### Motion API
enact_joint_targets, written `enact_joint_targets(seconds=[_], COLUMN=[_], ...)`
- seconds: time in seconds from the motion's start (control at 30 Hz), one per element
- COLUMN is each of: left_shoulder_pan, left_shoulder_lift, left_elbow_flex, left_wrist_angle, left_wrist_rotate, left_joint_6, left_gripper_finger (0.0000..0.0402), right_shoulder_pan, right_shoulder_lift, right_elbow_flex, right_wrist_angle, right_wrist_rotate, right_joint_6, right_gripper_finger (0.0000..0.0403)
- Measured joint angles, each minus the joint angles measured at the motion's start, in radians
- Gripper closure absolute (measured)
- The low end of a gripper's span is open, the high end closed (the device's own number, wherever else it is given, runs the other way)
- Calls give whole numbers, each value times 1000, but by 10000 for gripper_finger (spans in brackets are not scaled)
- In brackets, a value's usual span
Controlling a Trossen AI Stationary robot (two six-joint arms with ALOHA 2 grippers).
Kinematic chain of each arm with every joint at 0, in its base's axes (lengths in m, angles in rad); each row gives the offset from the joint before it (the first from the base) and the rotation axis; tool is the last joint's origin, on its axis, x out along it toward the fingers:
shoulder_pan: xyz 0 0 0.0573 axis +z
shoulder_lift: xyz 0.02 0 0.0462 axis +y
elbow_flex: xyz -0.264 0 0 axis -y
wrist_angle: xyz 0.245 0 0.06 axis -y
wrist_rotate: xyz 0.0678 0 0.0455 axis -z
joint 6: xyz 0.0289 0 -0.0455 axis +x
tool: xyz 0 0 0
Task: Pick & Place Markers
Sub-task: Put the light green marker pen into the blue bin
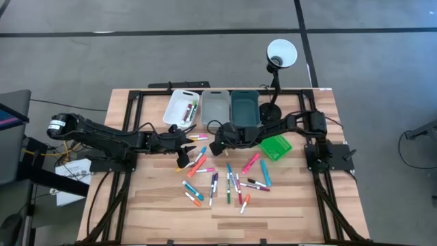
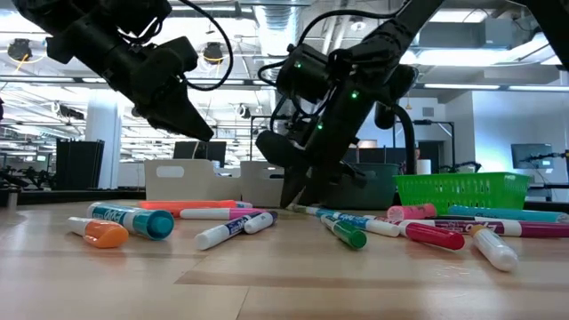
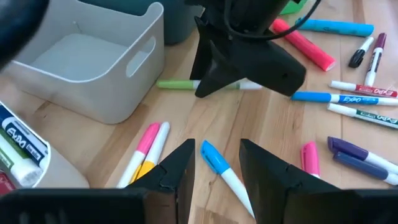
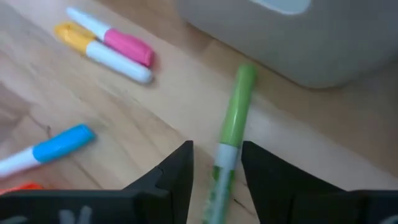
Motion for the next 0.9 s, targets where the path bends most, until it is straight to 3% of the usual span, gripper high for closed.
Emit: enact_joint_targets(seconds=[0.17, 0.4, 0.67, 0.9], left_shoulder_pan=[0, 0, 0, 0], left_shoulder_lift=[0, 0, 0, 0], left_elbow_flex=[-3, -3, -3, -4], left_wrist_angle=[6, 7, 7, 7], left_wrist_rotate=[0, 0, 0, 0], left_joint_6=[0, -3, -3, -4], left_gripper_finger=[280, 280, 280, 280], right_shoulder_pan=[9, 11, 39, 53], right_shoulder_lift=[-10, -16, -63, -238], right_elbow_flex=[-2, 0, -5, -4], right_wrist_angle=[-14, -64, -111, -253], right_wrist_rotate=[-5, -6, -55, 0], right_joint_6=[-117, -130, -148, -151], right_gripper_finger=[307, 385, 359, 390])
